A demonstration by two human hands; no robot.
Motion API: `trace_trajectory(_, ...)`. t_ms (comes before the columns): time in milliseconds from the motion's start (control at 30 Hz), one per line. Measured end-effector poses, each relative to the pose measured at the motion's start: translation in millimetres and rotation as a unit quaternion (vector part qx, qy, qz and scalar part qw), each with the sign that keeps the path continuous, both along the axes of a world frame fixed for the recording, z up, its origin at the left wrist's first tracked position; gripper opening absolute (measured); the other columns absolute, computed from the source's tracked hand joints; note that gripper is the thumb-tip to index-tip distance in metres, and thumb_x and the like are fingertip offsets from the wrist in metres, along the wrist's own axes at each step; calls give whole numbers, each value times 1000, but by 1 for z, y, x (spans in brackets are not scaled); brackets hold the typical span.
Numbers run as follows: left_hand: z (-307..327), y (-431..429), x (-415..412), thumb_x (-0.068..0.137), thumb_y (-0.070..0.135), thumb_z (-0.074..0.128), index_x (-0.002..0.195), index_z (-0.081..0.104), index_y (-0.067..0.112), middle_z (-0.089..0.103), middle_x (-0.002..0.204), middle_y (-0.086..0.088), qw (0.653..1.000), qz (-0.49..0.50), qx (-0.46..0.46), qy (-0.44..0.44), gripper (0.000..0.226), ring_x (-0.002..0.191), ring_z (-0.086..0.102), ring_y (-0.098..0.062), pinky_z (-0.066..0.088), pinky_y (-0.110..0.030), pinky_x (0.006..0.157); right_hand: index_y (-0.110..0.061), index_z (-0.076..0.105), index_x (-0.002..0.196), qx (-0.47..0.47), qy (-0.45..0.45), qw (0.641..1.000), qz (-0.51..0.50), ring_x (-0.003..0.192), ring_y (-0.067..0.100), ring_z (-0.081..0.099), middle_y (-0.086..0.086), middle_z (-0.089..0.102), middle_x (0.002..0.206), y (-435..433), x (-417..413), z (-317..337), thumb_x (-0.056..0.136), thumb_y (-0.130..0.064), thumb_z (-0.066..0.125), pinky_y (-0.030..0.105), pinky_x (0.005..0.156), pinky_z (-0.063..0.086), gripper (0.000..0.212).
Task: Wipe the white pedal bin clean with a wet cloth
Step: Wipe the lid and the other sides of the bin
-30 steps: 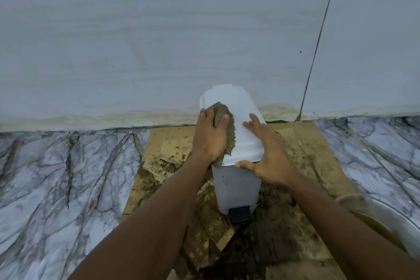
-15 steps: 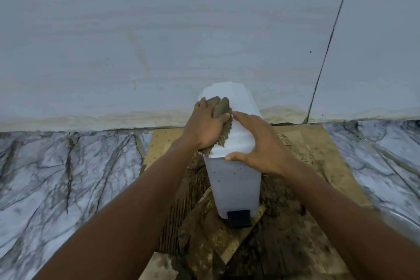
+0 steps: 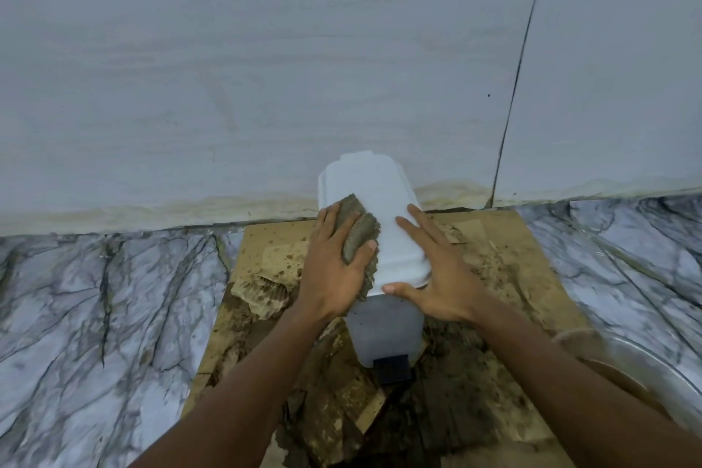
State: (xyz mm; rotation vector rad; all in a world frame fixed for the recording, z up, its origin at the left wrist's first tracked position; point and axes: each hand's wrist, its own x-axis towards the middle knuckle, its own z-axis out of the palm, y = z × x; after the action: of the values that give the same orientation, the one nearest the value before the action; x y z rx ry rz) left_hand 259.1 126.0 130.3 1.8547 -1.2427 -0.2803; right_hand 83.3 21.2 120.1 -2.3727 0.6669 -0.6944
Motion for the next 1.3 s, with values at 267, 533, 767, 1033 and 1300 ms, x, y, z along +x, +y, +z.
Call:
trace_trajectory(267, -1, 7, 0, 91, 68, 45, 157, 37, 32, 12, 170, 13, 996, -74, 24, -46, 75, 156, -2, -3, 7, -36, 127, -22, 24, 156, -41, -65, 995, -66, 154, 15, 7, -7, 6, 167, 30, -13, -23, 77, -66, 70, 48, 122, 22, 101)
trace_trajectory(533, 15, -3, 11, 97, 65, 38, 162, 15, 35, 3, 171, 7, 938, -189, 115, -267, 75, 156, -9, -7, -10, -39, 127, -35, 13, 157, -1, 40, 999, -29, 153, 5, 1, -23, -4, 164, 2, -11, -3, 69, -69, 74, 47, 122, 24, 112)
trace_trajectory(767, 21, -10, 18, 103, 57, 43, 162, 19, 34, 7, 171, 5, 919, -243, 102, -293, 68, 157, -2, -7, -10, -27, 125, -41, 13, 156, 3, 57, 998, -15, 151, 0, 5, -31, -3, 161, -4, -19, 4, 67, -73, 72, 45, 120, 30, 111)
trace_trajectory(1033, 17, -13, 8, 89, 75, 44, 159, 28, 31, 17, 169, 1, 945, -166, 95, -265, 85, 157, 8, -14, -1, -38, 128, -36, 13, 156, 4, 30, 999, -13, 152, 4, 4, -24, -4, 164, -1, -14, -2, 72, -70, 71, 46, 120, 28, 108)
trace_trajectory(1300, 13, 6, 19, 93, 60, 61, 161, 27, 32, 4, 171, 8, 979, -152, 86, -106, 81, 155, -2, -6, 4, -41, 127, -35, 14, 156, -15, 37, 999, -23, 153, 5, 2, -23, -4, 164, 1, -11, -1, 77, -66, 69, 46, 121, 26, 101)
